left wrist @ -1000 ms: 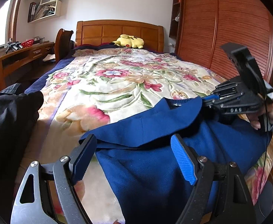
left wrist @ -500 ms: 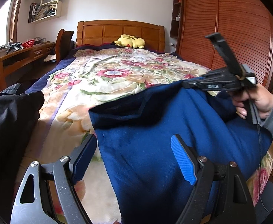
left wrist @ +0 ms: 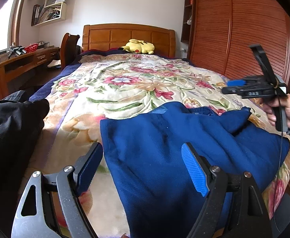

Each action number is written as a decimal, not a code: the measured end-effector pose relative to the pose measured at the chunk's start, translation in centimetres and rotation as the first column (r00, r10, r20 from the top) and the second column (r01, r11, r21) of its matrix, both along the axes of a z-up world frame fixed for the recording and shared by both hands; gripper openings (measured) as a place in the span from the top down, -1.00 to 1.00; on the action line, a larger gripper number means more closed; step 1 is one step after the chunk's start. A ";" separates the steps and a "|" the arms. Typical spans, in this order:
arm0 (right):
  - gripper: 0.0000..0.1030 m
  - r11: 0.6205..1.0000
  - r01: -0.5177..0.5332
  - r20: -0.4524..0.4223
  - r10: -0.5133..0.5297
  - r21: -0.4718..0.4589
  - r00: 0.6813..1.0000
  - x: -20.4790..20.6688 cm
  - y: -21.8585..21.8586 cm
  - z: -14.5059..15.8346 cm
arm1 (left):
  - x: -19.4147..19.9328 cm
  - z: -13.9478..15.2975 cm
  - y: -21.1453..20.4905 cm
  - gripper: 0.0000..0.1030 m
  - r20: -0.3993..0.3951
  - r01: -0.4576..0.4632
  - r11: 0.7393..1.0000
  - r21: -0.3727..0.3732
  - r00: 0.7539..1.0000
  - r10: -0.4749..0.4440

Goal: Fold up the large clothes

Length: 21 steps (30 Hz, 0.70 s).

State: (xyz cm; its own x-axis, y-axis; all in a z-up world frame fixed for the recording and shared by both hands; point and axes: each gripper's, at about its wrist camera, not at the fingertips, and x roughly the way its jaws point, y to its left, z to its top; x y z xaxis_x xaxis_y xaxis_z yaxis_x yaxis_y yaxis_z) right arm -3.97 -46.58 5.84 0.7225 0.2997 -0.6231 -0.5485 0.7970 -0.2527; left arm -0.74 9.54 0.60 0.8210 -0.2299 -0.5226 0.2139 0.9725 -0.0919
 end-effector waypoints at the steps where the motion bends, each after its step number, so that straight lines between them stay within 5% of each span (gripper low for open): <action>1: -0.13 1.000 0.027 -0.003 -0.027 0.000 1.000 0.0 -1.5 0.0 | 0.0 0.0 -0.1 -0.59 0.001 0.003 1.000 0.000 1.000 -0.003; 11: -0.13 0.955 0.293 -0.051 -0.291 0.044 0.955 -0.1 -14.5 -1.4 | -0.2 0.0 -2.0 -0.59 0.007 0.040 0.999 0.017 0.999 -0.040; 21: -0.13 0.959 0.280 -0.119 -0.275 0.028 0.954 -1.4 -16.8 -4.2 | 0.1 -0.5 -2.8 -0.59 -0.006 0.057 0.998 0.032 0.998 -0.057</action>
